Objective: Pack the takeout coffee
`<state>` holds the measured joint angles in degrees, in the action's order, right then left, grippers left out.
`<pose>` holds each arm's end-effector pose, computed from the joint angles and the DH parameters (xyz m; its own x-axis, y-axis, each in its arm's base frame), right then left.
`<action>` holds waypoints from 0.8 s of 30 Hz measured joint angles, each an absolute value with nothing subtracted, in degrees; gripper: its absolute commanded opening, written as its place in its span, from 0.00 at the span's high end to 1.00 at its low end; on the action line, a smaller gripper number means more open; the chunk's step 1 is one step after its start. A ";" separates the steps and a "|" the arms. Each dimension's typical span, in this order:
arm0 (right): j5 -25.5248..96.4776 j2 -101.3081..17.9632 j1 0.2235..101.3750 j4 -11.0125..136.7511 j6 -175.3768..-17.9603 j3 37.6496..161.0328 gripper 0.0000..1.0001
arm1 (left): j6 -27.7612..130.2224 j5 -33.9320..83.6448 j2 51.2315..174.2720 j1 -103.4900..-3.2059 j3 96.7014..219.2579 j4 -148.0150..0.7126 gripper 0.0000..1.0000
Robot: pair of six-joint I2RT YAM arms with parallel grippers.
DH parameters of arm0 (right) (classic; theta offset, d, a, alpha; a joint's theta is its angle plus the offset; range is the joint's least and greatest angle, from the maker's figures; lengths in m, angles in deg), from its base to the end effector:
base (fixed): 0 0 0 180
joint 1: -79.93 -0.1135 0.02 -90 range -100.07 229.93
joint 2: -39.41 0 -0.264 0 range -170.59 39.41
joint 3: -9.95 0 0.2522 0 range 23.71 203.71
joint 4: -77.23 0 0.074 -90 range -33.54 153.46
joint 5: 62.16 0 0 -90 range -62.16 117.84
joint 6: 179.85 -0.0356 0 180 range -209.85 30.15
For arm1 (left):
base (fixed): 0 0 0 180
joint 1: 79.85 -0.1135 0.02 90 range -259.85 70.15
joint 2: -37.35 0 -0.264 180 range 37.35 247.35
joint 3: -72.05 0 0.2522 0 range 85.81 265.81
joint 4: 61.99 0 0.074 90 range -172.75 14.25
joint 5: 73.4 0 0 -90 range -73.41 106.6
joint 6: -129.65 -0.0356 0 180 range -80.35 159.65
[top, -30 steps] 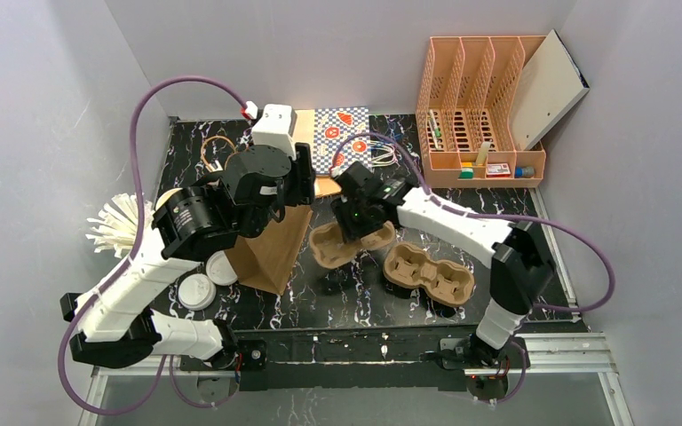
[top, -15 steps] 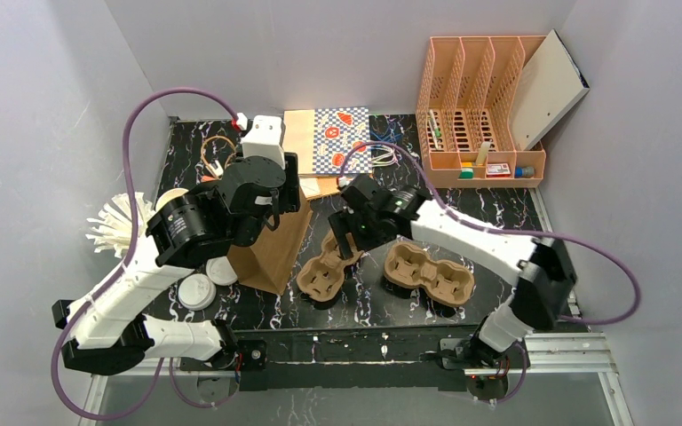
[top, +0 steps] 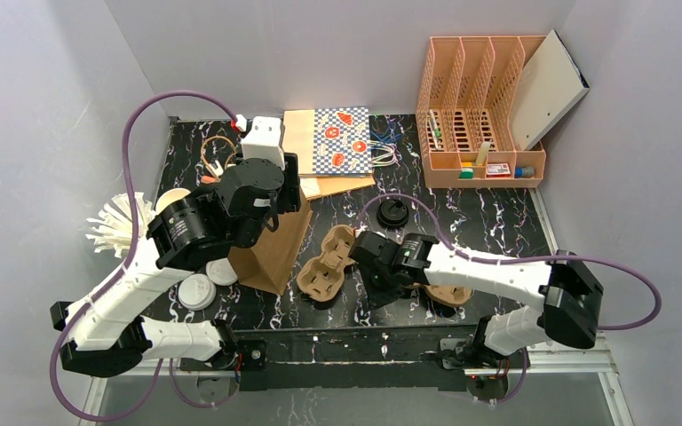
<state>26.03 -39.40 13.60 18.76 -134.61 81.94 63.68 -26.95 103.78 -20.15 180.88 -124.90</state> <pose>0.1074 0.2422 0.2430 -0.8998 -0.2997 -0.3170 -0.3894 0.8794 0.2740 0.1191 -0.1553 0.4906 -0.2837 -0.0995 -0.9537 0.2022 0.9660 -0.1609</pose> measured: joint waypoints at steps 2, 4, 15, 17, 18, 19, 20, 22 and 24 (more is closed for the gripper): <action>24.94 -40.49 13.58 18.67 -135.81 80.41 0.86 | 63.66 -26.98 103.78 -20.15 180.88 -124.79 0.55; 22.71 -40.91 13.84 18.41 -136.79 79.54 0.88 | 63.64 -27.04 103.78 -20.15 180.88 -124.77 0.55; 11.69 -35.18 47.13 20.64 -134.98 70.49 0.75 | 63.66 -28.29 103.78 -20.15 180.88 -125.16 0.55; 11.74 -31.53 56.07 23.26 -133.58 69.31 0.75 | 63.66 -28.44 103.78 -20.15 180.88 -125.16 0.55; 11.52 -30.94 59.00 24.42 -132.97 69.29 0.75 | 63.66 -28.44 103.78 -20.15 180.88 -125.14 0.55; 11.80 -30.83 62.67 26.03 -132.29 69.36 0.75 | 63.66 -28.42 103.78 -20.15 180.88 -125.14 0.55; 12.37 -31.81 66.43 27.76 -131.50 69.71 0.74 | 63.64 -28.40 103.78 -20.15 180.88 -125.12 0.55; 13.07 -34.72 70.69 29.40 -130.52 70.80 0.71 | 63.62 -28.38 103.78 -20.15 180.88 -125.10 0.55; 13.88 -38.74 74.34 30.32 -129.40 73.44 0.62 | 63.46 -28.44 103.82 -20.15 180.92 -125.18 0.55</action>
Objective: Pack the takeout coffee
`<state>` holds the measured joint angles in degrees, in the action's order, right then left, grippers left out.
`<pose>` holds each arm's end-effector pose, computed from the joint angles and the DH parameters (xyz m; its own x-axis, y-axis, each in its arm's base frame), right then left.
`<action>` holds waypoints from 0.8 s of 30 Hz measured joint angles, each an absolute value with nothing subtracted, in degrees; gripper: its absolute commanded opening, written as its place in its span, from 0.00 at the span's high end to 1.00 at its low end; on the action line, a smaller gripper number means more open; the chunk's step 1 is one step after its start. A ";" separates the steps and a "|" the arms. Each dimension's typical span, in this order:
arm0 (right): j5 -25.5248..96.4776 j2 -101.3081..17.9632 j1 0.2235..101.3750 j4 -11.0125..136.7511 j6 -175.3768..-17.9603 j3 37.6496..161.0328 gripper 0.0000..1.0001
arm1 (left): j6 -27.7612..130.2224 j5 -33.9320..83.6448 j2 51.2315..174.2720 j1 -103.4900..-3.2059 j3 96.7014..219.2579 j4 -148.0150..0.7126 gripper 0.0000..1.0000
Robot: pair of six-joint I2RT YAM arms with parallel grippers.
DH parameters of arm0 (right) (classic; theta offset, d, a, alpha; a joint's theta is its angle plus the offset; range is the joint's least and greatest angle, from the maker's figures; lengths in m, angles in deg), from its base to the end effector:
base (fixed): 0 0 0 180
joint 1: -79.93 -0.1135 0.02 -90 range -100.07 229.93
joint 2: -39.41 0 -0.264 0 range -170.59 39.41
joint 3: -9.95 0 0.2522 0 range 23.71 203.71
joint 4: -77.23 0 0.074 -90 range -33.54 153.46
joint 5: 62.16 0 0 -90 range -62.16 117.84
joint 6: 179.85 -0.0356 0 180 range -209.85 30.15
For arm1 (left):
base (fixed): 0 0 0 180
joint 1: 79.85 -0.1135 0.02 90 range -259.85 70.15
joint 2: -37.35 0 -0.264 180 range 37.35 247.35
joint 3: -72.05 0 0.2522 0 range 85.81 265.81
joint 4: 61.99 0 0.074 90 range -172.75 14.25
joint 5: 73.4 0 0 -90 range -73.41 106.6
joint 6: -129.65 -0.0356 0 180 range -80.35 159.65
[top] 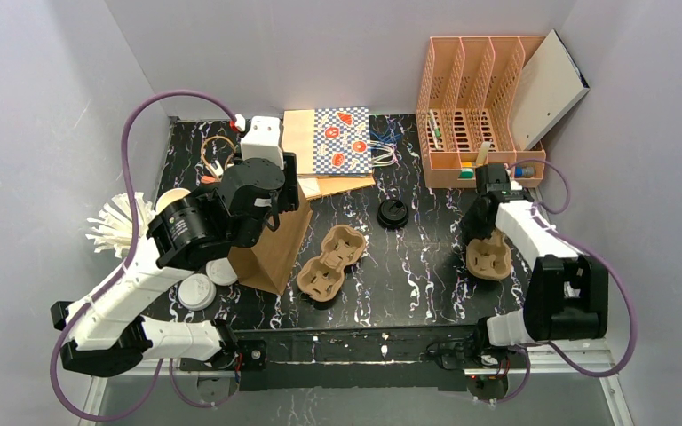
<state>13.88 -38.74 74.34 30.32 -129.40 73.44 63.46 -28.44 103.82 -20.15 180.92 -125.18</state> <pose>0.2610 0.0169 0.2126 -0.6623 0.5561 -0.5022 0.5725 0.8079 0.1396 0.1194 -0.1544 0.4904 -0.2754 -0.0941 -0.9567 0.1805 0.9724 -0.1476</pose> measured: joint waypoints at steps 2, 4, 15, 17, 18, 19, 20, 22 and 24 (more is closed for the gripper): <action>15.45 -40.95 75.96 30.87 -127.26 76.44 0.51 | 63.29 -28.77 104.13 -20.15 181.34 -125.67 0.55; 18.80 -41.06 75.98 31.32 -124.68 79.08 0.44 | 63.25 -29.12 104.65 -20.15 182.04 -126.30 0.55; 29.90 -33.41 48.27 34.17 -122.37 81.86 0.25 | 63.18 -30.23 105.81 -20.15 187.06 -129.18 0.52; 31.96 -33.63 41.27 36.09 -119.96 81.86 0.19 | 63.01 -30.65 106.16 -20.17 188.29 -129.58 0.49; 32.92 -33.87 39.41 36.81 -118.74 81.86 0.15 | 62.87 -30.82 106.21 -20.17 188.61 -129.73 0.49; 34.03 -34.33 37.62 37.77 -116.92 81.86 0.11 | 62.79 -30.98 106.21 -20.17 188.68 -129.82 0.48; 34.99 -35.00 36.31 38.65 -115.15 81.86 0.09 | 62.79 -31.11 106.16 -20.17 188.68 -129.93 0.48; 36.28 -36.71 34.41 40.15 -111.72 81.86 0.08 | 62.79 -31.70 106.14 -20.17 188.68 -130.43 0.47; 36.81 -38.54 32.77 41.29 -108.73 81.86 0.07 | 62.76 -32.55 106.10 -20.17 188.68 -130.98 0.47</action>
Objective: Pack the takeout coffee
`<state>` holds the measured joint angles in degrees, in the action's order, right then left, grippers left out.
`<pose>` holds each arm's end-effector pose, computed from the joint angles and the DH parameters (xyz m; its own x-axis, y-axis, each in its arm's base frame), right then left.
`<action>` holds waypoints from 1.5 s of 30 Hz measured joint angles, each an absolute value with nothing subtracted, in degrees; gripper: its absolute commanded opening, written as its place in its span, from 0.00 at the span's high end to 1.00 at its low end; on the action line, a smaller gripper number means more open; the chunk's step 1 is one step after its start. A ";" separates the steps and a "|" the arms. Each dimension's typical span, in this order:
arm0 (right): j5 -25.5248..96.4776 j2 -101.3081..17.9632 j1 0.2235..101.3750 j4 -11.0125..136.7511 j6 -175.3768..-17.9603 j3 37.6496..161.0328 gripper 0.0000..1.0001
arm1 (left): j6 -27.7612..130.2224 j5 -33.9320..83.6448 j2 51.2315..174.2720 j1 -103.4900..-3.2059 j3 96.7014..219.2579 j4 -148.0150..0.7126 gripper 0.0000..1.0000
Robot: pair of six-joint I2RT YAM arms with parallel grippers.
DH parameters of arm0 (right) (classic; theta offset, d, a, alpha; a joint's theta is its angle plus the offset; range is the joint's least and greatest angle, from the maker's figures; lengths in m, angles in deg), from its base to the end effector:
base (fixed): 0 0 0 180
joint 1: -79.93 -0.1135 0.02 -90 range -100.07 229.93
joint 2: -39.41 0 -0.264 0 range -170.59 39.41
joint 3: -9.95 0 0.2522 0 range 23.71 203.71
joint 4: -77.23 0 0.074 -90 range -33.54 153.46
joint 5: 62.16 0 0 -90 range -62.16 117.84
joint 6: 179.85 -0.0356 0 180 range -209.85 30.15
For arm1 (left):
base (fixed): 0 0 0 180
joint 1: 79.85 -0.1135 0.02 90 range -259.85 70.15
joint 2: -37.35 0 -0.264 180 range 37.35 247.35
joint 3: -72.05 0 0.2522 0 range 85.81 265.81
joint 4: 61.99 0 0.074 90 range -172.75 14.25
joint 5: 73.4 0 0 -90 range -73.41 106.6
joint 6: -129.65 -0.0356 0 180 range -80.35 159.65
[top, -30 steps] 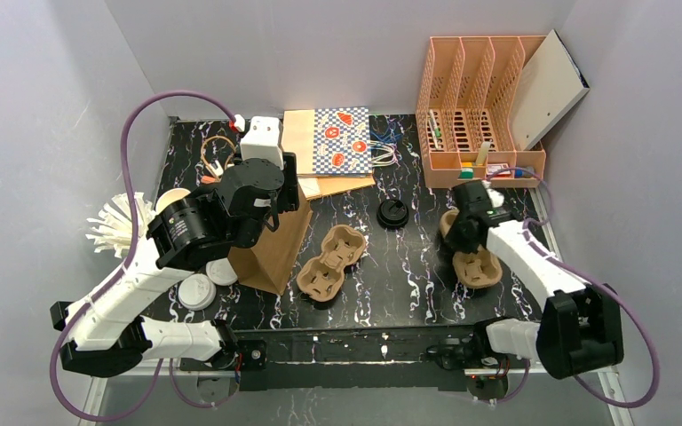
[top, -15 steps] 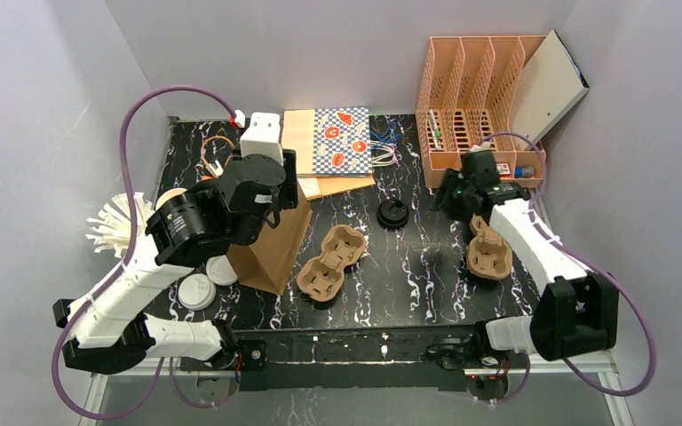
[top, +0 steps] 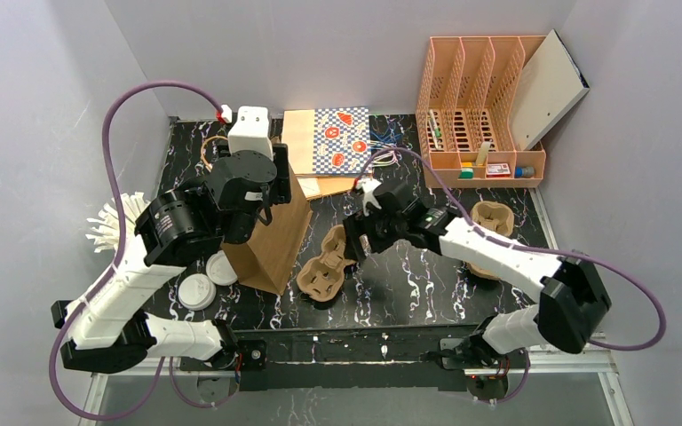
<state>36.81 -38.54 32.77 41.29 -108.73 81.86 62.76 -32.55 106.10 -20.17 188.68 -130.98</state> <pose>0.1978 0.2214 0.2721 -0.6902 -0.2742 -0.6696 -0.6127 0.7138 0.3392 0.1162 -0.1454 0.5116 -0.2490 -0.0827 -0.9650 0.1203 0.9860 -0.1156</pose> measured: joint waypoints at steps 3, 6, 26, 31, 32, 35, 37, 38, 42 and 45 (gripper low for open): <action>36.50 -42.19 30.39 42.62 -104.97 82.12 0.09 | 62.57 -34.15 105.90 -20.17 188.70 -132.07 0.47; 34.53 -47.57 27.85 42.56 -101.84 84.11 0.12 | 62.09 -35.72 105.59 -20.17 188.70 -132.77 0.47; 25.18 -65.25 20.14 41.79 -90.94 95.39 0.30 | 56.21 -43.15 103.08 -20.17 186.67 -130.85 0.46; 25.00 -66.76 20.11 41.07 -90.87 95.63 0.39 | 55.05 -44.57 102.99 -20.17 186.39 -130.01 0.46; 25.03 -66.76 20.11 41.05 -90.87 95.63 0.41 | 54.92 -44.88 102.95 -20.17 186.12 -129.75 0.46; 25.00 -66.76 20.11 41.05 -90.87 95.89 0.44 | 54.57 -45.51 102.71 -20.21 185.10 -129.10 0.47; 24.96 -66.72 20.11 41.27 -90.85 95.96 0.45 | 54.20 -45.73 102.64 -20.41 184.44 -128.62 0.49; 24.94 -66.59 20.11 41.31 -90.85 95.96 0.45 | 54.07 -45.82 102.64 -20.49 184.22 -128.35 0.50; 24.39 -62.85 20.11 42.41 -90.87 93.94 0.48 | 52.67 -45.73 102.75 -21.24 183.65 -127.24 0.50; 22.99 -56.12 20.09 43.91 -91.13 90.27 0.48 | 51.97 -44.83 103.08 -22.83 183.70 -126.34 0.49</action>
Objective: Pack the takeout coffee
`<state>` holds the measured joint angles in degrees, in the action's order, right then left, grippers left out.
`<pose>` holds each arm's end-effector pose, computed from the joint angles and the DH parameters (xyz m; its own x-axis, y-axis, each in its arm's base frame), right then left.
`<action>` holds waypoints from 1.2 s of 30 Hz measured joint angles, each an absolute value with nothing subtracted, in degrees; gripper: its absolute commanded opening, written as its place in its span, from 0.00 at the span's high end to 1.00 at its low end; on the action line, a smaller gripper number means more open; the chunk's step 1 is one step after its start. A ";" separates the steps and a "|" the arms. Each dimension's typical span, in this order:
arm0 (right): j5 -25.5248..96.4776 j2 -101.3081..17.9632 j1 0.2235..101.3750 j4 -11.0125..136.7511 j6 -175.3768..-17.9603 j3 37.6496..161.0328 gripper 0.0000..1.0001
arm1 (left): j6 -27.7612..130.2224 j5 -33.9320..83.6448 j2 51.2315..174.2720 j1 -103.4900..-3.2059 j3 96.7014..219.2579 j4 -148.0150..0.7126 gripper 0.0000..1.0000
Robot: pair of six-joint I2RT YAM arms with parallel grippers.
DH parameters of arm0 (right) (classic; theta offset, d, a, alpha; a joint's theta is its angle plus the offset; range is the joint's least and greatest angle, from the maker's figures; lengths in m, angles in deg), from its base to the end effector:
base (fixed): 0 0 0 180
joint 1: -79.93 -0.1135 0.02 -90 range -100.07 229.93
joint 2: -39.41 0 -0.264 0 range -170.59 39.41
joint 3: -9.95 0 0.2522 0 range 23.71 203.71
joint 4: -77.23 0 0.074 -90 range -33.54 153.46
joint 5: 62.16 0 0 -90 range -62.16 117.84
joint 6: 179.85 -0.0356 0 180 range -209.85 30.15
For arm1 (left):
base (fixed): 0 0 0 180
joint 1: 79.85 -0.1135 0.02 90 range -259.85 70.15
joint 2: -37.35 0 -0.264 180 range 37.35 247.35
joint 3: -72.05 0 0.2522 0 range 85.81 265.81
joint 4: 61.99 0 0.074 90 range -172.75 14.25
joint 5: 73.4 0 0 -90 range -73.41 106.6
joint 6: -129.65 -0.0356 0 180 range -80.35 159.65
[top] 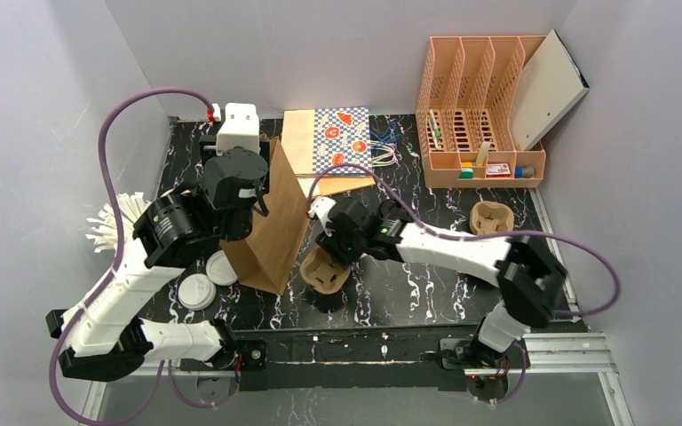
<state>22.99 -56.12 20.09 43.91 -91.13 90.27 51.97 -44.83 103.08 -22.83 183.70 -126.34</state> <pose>0.1841 0.3109 0.2281 -0.3950 -0.6354 -0.6635 -0.8248 0.5634 -0.0485 0.1206 -0.1283 0.5066 -0.1570 0.0544 -0.9861 -0.0879 0.9937 0.0688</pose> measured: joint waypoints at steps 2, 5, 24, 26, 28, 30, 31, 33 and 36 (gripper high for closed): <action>21.75 -50.39 20.09 45.62 -91.59 87.21 0.51 | 51.57 -42.39 104.06 -25.67 184.22 -125.84 0.48; 20.00 -42.30 20.05 48.26 -92.71 82.86 0.52 | 51.42 -36.27 106.97 -32.84 185.93 -125.49 0.48; 16.61 -27.68 20.05 48.24 -95.85 78.21 0.56 | 52.40 -22.47 109.38 -54.61 193.03 -130.08 0.41; 16.63 -26.98 20.05 47.74 -95.81 78.93 0.56 | 52.73 -23.57 109.13 -55.07 192.05 -130.26 0.42; 16.63 -26.17 20.05 47.35 -95.70 79.82 0.56 | 52.95 -24.46 109.33 -55.64 190.47 -130.32 0.43; 16.66 -25.15 20.05 47.32 -95.66 80.79 0.57 | 53.13 -24.62 109.86 -56.47 188.42 -130.17 0.46; 16.66 -24.75 20.05 47.32 -95.66 81.11 0.57 | 53.15 -24.46 110.18 -57.02 187.37 -130.12 0.47; 16.85 -23.94 20.05 47.32 -95.66 81.70 0.57 | 53.15 -23.76 110.95 -58.26 185.38 -130.01 0.49; 17.38 -23.40 20.05 47.24 -95.68 82.10 0.57 | 53.08 -22.52 111.63 -59.62 182.91 -129.07 0.59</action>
